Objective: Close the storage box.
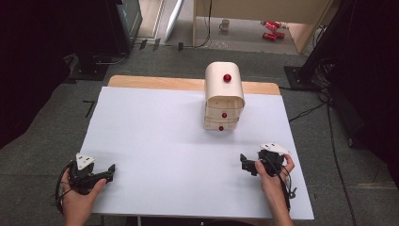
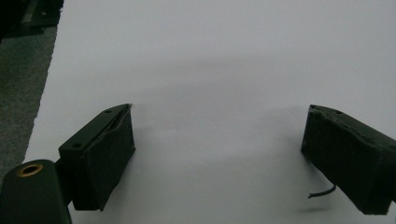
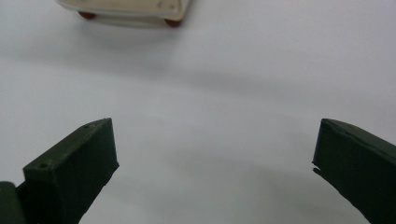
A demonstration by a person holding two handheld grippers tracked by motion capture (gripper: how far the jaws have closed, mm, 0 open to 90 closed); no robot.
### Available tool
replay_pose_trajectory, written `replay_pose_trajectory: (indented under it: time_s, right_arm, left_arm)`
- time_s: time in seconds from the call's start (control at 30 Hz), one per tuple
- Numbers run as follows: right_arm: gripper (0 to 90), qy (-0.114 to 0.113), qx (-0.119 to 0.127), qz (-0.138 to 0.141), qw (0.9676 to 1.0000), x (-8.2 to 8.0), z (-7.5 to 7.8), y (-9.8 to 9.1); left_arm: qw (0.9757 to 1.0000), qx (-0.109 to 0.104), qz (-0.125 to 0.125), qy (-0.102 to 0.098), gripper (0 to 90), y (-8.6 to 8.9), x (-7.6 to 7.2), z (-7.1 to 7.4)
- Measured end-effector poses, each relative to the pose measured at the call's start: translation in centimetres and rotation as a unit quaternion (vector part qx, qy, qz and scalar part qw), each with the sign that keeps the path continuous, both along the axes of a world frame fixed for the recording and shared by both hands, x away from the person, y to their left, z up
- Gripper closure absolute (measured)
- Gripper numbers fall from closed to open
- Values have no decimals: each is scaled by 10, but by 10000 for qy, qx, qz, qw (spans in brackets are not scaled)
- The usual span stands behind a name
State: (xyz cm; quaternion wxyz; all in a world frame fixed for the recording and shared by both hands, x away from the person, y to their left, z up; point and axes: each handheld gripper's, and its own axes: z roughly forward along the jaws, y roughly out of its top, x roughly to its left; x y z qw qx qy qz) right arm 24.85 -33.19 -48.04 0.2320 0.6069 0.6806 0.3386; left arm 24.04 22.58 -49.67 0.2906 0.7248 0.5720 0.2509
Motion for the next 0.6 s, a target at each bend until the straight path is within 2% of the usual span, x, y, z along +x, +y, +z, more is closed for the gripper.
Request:
replay_pose_trajectory:
  time_s: [0.3, 0.37, 0.6]
  right_arm:
    - [0, 199, -56, -189, 9996, -28, -15, -36]
    - [0, 242, -2, -237, 9994, -33, -17, -43]
    - [0, 345, -208, -272, 9988, -51, -17, -61]
  left_arm:
    - [10000, 2, 0, -1, 95, 0, 0, 0]
    - [10000, 3, 2, -1, 95, 0, 0, 0]
    - [10000, 4, 2, -1, 95, 0, 0, 0]
